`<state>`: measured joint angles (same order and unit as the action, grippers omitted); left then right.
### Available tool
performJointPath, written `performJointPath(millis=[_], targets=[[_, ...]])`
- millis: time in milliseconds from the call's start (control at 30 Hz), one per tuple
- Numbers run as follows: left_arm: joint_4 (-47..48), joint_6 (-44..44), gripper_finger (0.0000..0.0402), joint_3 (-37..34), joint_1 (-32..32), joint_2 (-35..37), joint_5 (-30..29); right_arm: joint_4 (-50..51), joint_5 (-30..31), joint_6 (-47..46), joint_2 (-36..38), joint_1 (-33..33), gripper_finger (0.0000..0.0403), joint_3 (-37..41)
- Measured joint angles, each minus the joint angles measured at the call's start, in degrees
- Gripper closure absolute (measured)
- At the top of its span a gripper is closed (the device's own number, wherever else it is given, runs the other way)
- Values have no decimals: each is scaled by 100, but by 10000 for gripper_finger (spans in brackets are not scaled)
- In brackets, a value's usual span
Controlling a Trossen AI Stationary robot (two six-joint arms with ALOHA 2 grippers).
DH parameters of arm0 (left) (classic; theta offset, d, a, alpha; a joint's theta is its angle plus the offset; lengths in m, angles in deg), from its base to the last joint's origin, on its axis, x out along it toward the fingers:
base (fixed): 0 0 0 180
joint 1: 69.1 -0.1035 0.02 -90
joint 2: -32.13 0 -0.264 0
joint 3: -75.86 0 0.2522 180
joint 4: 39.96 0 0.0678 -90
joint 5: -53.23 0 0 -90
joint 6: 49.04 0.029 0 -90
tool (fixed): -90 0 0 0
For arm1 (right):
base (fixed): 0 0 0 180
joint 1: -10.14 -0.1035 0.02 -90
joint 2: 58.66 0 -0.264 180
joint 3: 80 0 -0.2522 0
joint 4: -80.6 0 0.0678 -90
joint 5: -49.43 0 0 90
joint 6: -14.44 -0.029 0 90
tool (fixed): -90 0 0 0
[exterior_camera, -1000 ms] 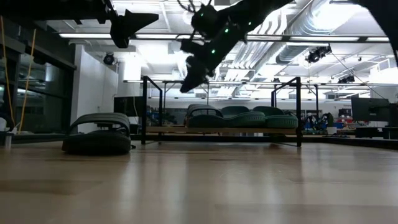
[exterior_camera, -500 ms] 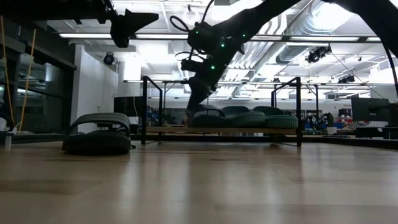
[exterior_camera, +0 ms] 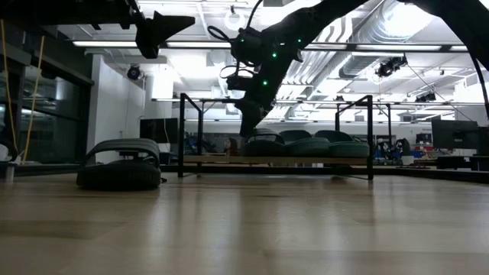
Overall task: Pick and place slides into the shelf
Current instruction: Put the right black slide on the shelf, then put the black slide on the shelf
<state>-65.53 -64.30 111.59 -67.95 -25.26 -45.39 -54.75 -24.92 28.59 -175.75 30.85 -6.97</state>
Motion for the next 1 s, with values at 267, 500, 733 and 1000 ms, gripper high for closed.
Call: performJointPath(millis=[267, 500, 733, 1000], targets=[[4, -1, 73, 2, 0, 0, 0, 40, 37, -5, -11, 9, 263, -129], [2, -1, 73, 2, 0, 0, 2, -280, -185, 51, -2, 7, 263, -131], [4, -1, 73, 2, 0, 0, 2, -380, -223, 118, 26, -7, 263, -133], [87, 33, 73, 2, 0, 31, 2, -535, -680, 83, 351, -95, 263, -134]])
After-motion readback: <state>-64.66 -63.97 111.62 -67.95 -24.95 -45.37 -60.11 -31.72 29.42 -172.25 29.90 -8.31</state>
